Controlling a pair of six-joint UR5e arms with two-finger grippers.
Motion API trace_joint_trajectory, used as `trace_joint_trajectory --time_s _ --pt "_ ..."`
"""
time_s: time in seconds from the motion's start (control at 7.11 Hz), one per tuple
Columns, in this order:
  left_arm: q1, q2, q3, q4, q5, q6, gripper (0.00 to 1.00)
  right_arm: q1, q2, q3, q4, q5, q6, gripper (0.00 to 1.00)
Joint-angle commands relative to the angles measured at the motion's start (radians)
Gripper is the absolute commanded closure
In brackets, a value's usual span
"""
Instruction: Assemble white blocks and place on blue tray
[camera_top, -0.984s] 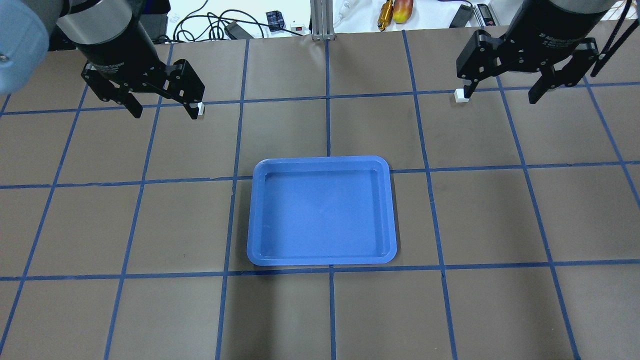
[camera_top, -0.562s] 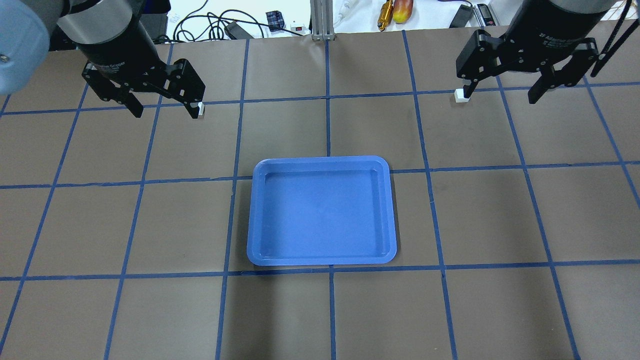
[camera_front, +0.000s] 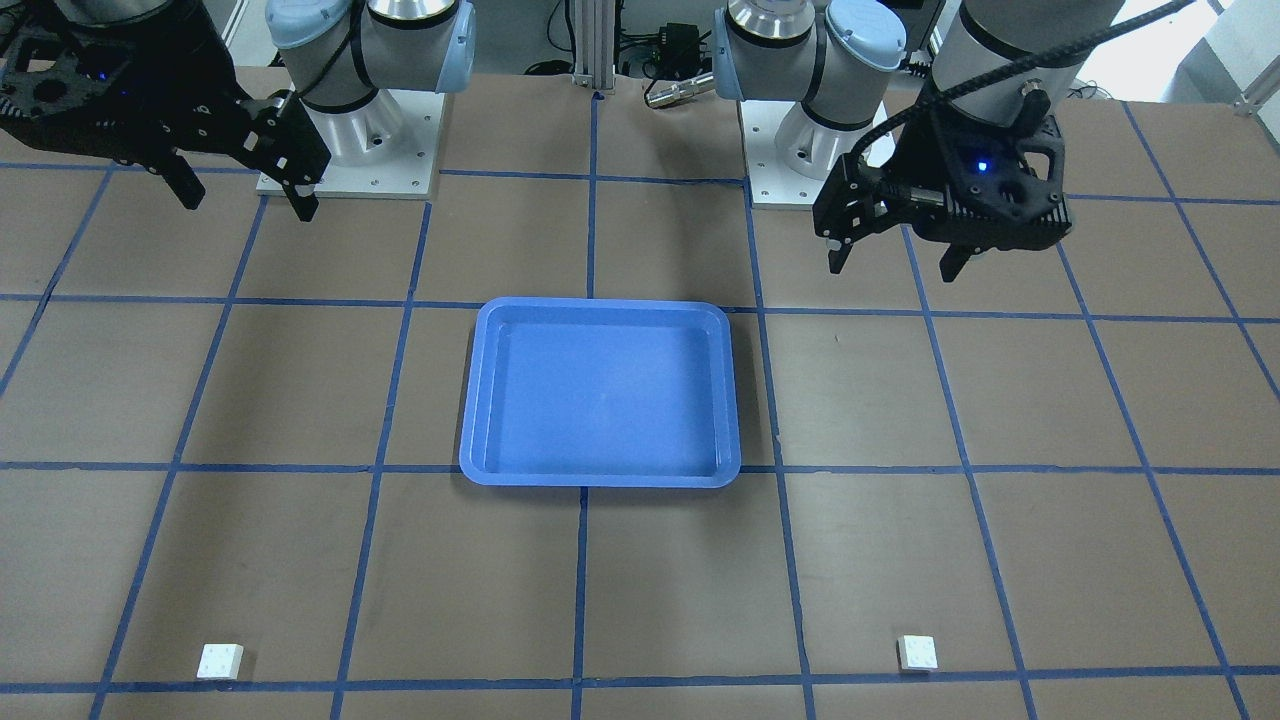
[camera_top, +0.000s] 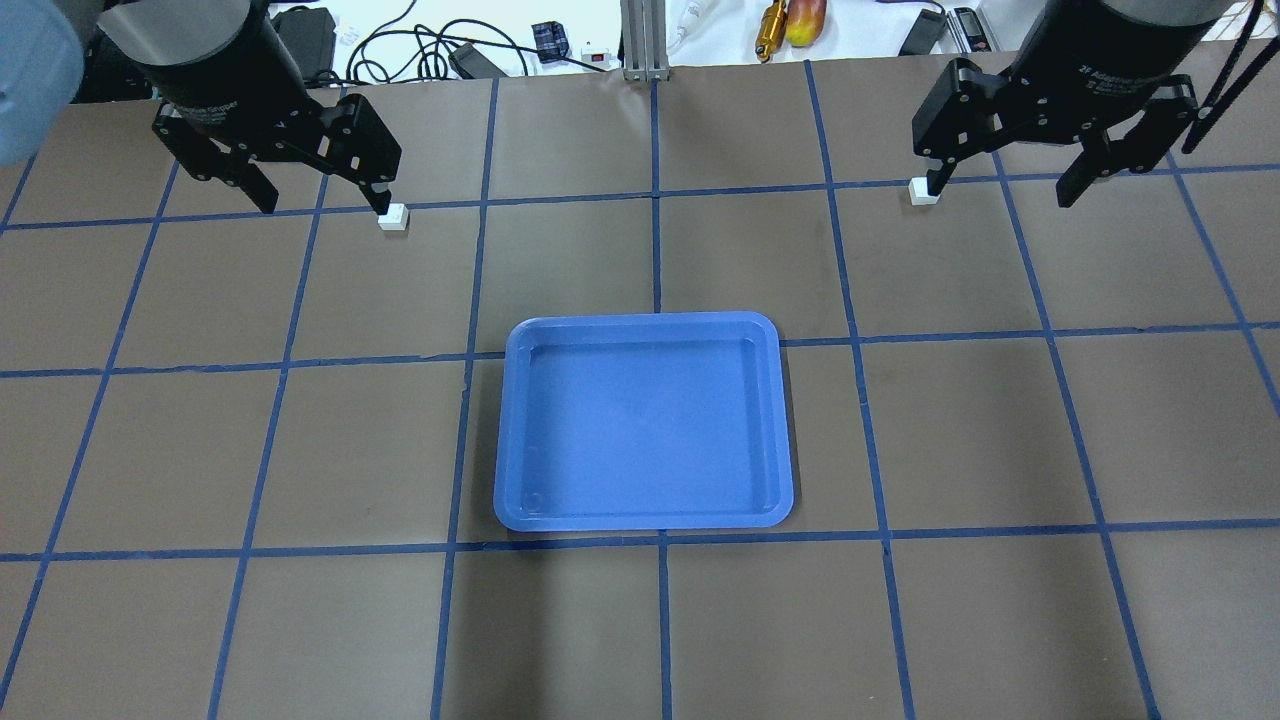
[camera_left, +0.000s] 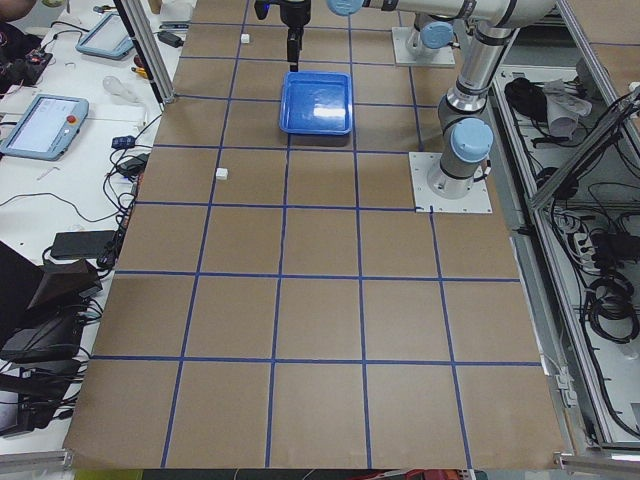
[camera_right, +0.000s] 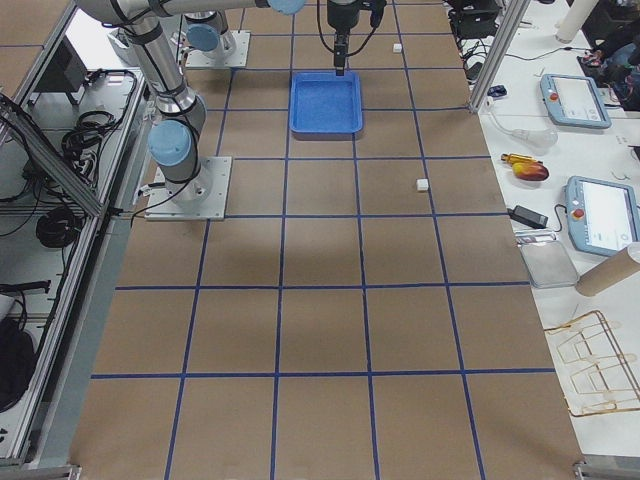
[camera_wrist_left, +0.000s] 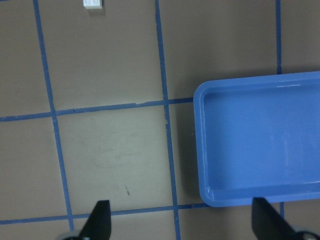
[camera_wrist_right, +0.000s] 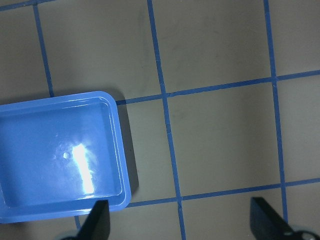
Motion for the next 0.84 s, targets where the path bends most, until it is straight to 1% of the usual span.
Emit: trace_joint_trajectory --time_s 0.0,0.14,0.28,0.42,0.56,0.7 --pt "0.009 -0.095 0.062 0.013 0.004 0.004 0.0 0.0 0.001 0.003 -0.005 0.001 0.002 0.0" --pt "0.009 -0.141 0.07 0.039 0.005 0.006 0.0 -0.001 0.001 0.001 0.0 -0.01 0.001 0.0" --pt "0.02 -0.192 0.07 0.076 0.005 0.007 0.0 0.0 0.0 0.001 -0.005 -0.002 0.004 0.0" --pt "0.055 -0.237 0.072 0.116 -0.001 0.027 0.0 0.0 0.001 0.0 -0.005 0.0 0.004 0.0" --pt "0.069 -0.289 0.072 0.162 0.004 0.085 0.0 0.0 0.001 0.001 -0.006 0.003 0.004 0.0" --pt "0.071 -0.338 0.072 0.217 0.007 0.098 0.0 0.0 0.001 0.0 -0.005 0.0 0.004 0.0"
